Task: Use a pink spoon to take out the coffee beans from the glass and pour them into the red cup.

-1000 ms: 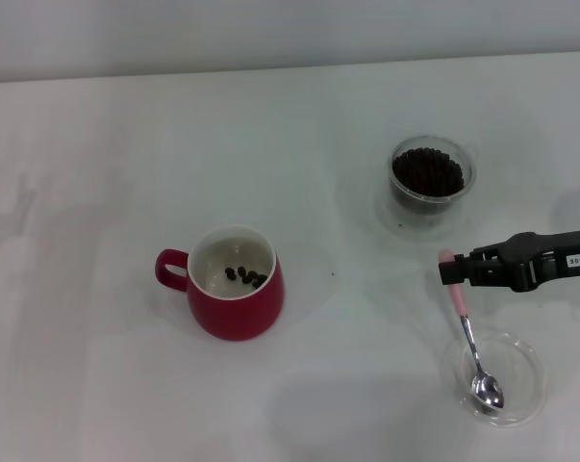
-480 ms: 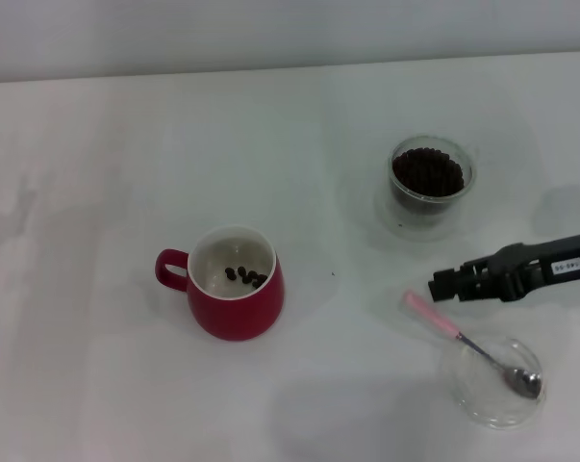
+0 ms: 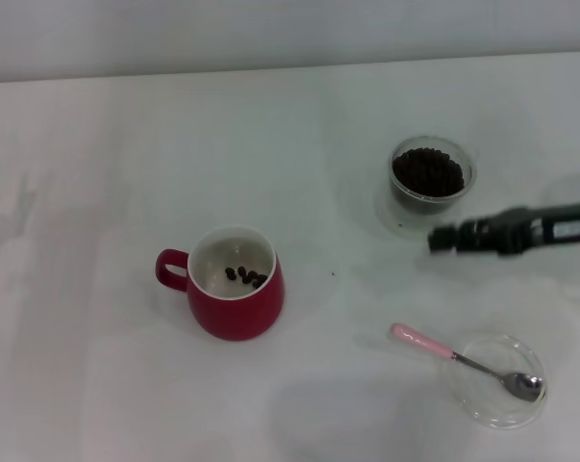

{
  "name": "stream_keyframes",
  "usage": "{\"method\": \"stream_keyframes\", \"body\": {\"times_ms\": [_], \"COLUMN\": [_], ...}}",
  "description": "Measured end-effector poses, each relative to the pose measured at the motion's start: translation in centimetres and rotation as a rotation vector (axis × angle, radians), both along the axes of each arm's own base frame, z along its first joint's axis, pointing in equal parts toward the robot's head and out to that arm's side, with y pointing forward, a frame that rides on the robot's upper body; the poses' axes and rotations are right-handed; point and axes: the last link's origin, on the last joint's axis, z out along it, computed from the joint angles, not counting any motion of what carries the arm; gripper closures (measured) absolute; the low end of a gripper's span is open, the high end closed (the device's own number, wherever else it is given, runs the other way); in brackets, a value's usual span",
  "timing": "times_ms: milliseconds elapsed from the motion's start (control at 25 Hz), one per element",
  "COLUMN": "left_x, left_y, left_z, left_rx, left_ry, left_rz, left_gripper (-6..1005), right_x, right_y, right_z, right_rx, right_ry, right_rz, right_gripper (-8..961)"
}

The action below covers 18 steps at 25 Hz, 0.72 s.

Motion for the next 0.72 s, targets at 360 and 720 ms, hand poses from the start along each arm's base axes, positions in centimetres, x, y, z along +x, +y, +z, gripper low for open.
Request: {"method": "stream_keyframes", "body": {"times_ms": [360, 720], "left_x": [0.0, -0.2], "left_y": [-0.1, 0.1], "left_z": [0.0, 0.5], "left_rx": [0.003, 0.021], "left_ry": [-0.003, -0.001], "left_rz": [-0.002, 0.009], "left_gripper": [119, 119], "right_x": [2.1, 3.4], "right_y": [0.3, 0.4], "right_z": [4.5, 4.1], "right_rx": [0.580, 1.021], "right_ry": [0.229, 0.080], "right_rz": [-0.106, -0.038], "right_gripper": [652, 639]}}
